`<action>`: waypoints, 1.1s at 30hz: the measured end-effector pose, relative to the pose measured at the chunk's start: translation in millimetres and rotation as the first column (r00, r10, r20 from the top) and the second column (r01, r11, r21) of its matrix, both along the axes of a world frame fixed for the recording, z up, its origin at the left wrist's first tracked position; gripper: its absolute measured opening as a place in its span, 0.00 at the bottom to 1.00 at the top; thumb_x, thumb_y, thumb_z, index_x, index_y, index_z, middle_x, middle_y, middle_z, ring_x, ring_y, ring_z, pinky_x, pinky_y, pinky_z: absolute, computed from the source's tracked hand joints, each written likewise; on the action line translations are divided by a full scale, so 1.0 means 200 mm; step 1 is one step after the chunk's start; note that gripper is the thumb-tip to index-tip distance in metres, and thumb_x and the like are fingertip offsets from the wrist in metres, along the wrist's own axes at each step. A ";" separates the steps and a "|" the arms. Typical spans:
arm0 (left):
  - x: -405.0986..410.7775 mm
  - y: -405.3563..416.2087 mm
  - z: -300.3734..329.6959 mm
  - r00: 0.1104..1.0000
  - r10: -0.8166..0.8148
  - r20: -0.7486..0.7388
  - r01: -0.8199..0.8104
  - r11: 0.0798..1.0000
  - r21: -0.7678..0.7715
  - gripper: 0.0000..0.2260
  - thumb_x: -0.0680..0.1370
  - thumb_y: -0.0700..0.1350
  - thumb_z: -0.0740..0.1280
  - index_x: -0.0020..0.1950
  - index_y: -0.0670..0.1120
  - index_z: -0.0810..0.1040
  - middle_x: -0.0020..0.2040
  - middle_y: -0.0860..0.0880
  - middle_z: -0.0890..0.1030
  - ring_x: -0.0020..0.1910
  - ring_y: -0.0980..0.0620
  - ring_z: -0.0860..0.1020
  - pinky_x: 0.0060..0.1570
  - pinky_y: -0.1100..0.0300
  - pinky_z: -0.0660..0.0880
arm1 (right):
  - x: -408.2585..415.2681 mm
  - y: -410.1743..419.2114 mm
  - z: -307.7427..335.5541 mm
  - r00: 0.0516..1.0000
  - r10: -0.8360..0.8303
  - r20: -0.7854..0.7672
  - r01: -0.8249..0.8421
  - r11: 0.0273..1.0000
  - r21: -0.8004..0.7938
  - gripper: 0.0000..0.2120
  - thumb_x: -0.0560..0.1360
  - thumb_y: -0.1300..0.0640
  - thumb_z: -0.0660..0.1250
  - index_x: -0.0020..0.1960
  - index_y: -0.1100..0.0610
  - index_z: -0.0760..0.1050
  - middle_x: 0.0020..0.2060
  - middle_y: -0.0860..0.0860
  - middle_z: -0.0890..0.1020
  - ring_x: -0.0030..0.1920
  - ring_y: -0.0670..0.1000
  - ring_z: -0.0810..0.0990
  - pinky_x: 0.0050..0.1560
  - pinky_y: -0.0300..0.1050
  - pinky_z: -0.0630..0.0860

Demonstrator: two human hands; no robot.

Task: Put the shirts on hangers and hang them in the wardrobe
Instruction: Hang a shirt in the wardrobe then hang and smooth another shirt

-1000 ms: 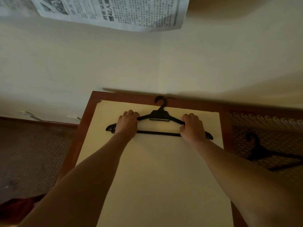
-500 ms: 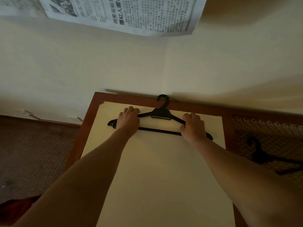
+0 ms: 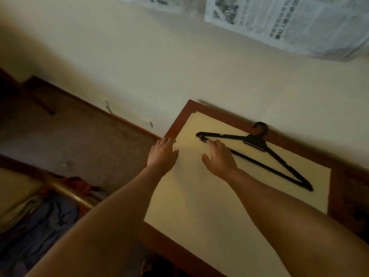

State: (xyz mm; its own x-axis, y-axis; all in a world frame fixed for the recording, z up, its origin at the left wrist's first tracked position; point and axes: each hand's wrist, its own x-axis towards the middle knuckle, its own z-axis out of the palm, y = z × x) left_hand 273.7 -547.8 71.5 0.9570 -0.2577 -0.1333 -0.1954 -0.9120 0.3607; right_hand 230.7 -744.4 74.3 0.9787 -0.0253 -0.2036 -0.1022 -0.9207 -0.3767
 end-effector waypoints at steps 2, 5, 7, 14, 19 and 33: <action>-0.06 0.22 0.00 0.995 0.095 -0.041 -0.095 0.995 -0.012 0.15 0.79 0.49 0.62 0.65 0.48 0.70 0.62 0.48 0.73 0.64 0.46 0.71 0.60 0.51 0.69 | 0.03 0.20 0.01 0.997 0.077 -0.020 -0.077 0.997 0.027 0.27 0.79 0.48 0.61 0.73 0.59 0.62 0.68 0.58 0.69 0.68 0.58 0.68 0.66 0.52 0.67; -0.17 0.58 -0.01 0.959 0.268 -0.090 -0.273 0.961 -0.042 0.19 0.80 0.49 0.61 0.70 0.47 0.67 0.67 0.48 0.71 0.67 0.48 0.69 0.64 0.52 0.69 | 0.04 0.53 0.03 0.982 0.189 -0.028 -0.187 0.981 0.049 0.27 0.79 0.48 0.61 0.74 0.58 0.62 0.68 0.57 0.69 0.67 0.58 0.68 0.65 0.52 0.68; -0.27 0.84 -0.02 0.932 0.345 -0.109 -0.352 0.934 -0.054 0.20 0.81 0.50 0.61 0.71 0.46 0.66 0.68 0.47 0.71 0.67 0.48 0.69 0.64 0.52 0.68 | 0.02 0.77 0.05 0.966 0.256 -0.019 -0.255 0.965 0.062 0.27 0.79 0.47 0.61 0.74 0.58 0.62 0.69 0.56 0.68 0.68 0.57 0.68 0.66 0.52 0.68; -0.71 1.66 -0.09 0.848 0.517 -0.120 -0.528 0.845 -0.089 0.16 0.80 0.50 0.61 0.64 0.43 0.71 0.61 0.44 0.75 0.60 0.43 0.73 0.55 0.51 0.70 | -0.15 1.64 0.04 0.859 0.505 -0.089 -0.503 0.863 0.041 0.27 0.81 0.45 0.58 0.75 0.57 0.60 0.73 0.57 0.64 0.74 0.57 0.60 0.71 0.51 0.61; -1.00 2.14 -0.19 0.740 0.638 -0.213 -0.662 0.746 -0.067 0.15 0.81 0.51 0.60 0.64 0.44 0.71 0.61 0.44 0.75 0.58 0.43 0.73 0.52 0.49 0.73 | -0.28 2.20 -0.02 0.801 0.588 -0.115 -0.585 0.809 0.060 0.24 0.81 0.48 0.59 0.72 0.60 0.65 0.68 0.58 0.69 0.69 0.58 0.67 0.66 0.50 0.66; -1.12 2.90 -0.73 0.551 0.756 -0.353 -0.797 0.602 0.046 0.19 0.81 0.46 0.62 0.70 0.41 0.68 0.66 0.39 0.72 0.64 0.38 0.70 0.58 0.47 0.69 | 0.00 3.01 -0.72 0.569 0.738 -0.363 -0.776 0.628 0.059 0.22 0.80 0.57 0.59 0.70 0.66 0.65 0.65 0.65 0.70 0.65 0.65 0.70 0.64 0.55 0.68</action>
